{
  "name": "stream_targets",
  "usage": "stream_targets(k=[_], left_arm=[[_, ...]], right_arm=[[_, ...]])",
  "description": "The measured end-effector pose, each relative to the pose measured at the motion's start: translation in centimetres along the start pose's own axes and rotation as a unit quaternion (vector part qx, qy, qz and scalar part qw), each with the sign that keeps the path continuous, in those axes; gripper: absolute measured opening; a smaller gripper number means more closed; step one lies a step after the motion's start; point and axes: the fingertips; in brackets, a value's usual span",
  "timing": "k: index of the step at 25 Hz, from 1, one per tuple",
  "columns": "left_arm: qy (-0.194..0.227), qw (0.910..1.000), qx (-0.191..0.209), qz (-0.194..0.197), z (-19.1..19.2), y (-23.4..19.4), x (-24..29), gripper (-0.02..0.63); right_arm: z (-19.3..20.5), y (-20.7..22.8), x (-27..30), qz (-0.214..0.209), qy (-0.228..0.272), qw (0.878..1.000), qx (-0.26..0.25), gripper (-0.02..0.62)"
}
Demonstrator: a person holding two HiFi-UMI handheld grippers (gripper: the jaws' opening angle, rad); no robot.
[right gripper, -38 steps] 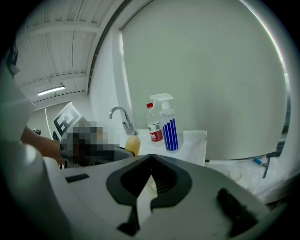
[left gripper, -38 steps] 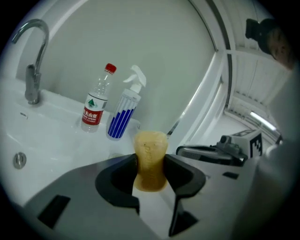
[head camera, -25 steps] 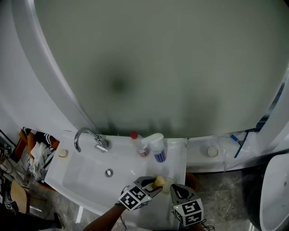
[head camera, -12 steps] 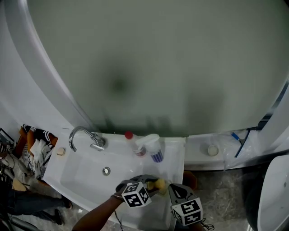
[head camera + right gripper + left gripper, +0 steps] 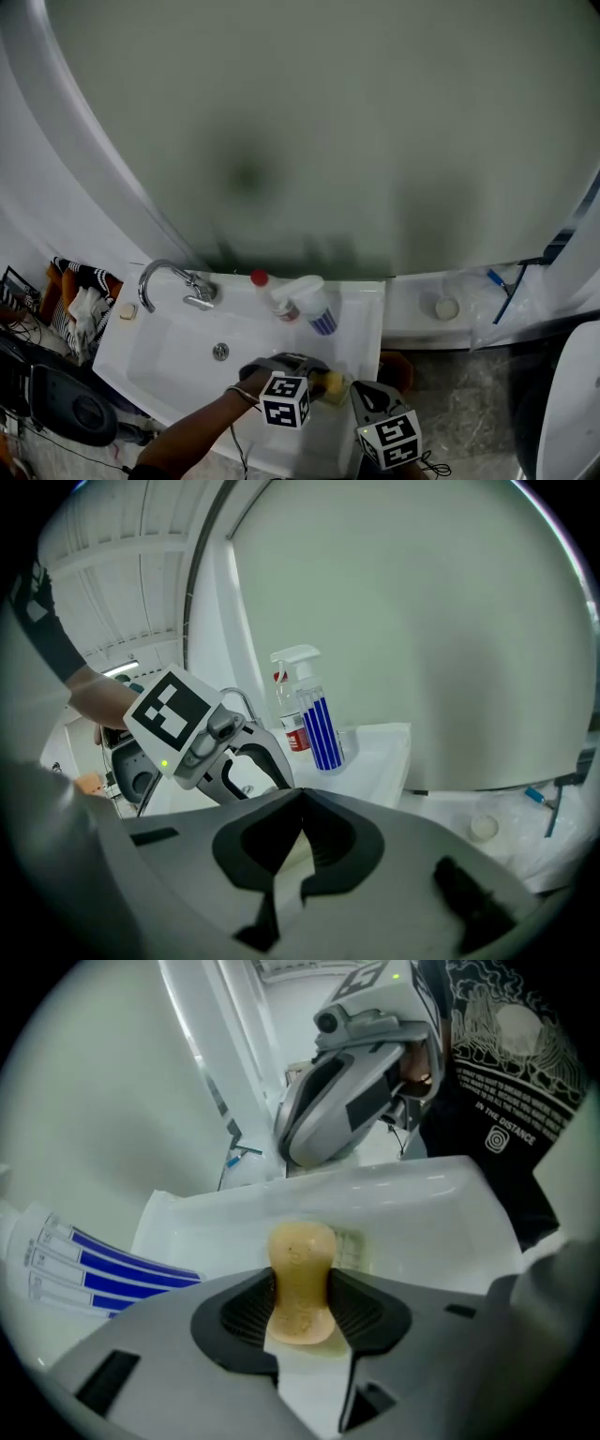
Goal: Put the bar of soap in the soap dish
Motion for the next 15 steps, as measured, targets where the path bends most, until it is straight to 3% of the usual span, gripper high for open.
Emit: stream_targets(k=[6,15], left_arm=[[-0.032,0.9966,0.071,0.026,0.1,0.9,0.9,0.184],[-0.049,0.9918,0.102,0.058,-0.1,1.1,1.5,0.186]], right_arm=[[0.4,0.5,0.5,-0.001,0.008,1.000,0.008,0.011],[0.6,0.4,1.1,-0.013,0.003,1.000,0.014,0.011]])
Point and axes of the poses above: the fingertips, and each gripper's own axes: x forward along the fingers, y to its right, z out of its underside, and after that the axes turned 4 degrees about -y, right-handed
